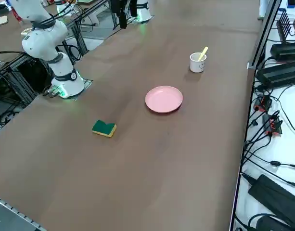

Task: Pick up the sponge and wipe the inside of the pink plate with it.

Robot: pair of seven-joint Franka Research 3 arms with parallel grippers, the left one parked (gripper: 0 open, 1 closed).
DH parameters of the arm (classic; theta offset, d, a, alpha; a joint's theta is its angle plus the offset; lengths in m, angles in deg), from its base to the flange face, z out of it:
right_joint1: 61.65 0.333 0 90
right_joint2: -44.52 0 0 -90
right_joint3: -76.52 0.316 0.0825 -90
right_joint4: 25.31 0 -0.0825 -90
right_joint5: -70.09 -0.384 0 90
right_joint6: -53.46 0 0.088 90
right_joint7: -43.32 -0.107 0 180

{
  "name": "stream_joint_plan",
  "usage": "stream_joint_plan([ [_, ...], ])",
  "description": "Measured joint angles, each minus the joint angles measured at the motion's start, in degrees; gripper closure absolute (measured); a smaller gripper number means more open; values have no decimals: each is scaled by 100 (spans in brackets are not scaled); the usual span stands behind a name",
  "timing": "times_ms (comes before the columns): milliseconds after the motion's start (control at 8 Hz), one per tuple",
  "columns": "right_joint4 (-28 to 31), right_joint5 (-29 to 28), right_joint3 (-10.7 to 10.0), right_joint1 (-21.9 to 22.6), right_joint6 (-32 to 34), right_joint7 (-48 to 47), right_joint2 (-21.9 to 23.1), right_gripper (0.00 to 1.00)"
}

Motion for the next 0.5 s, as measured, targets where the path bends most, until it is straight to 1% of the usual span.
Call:
stream_joint_plan([
  [250, 2, 11, -8, -25, -1, -3, -69, 0],
  [500, 83, 26, -39, -300, -181, 8, -298, 0],
])
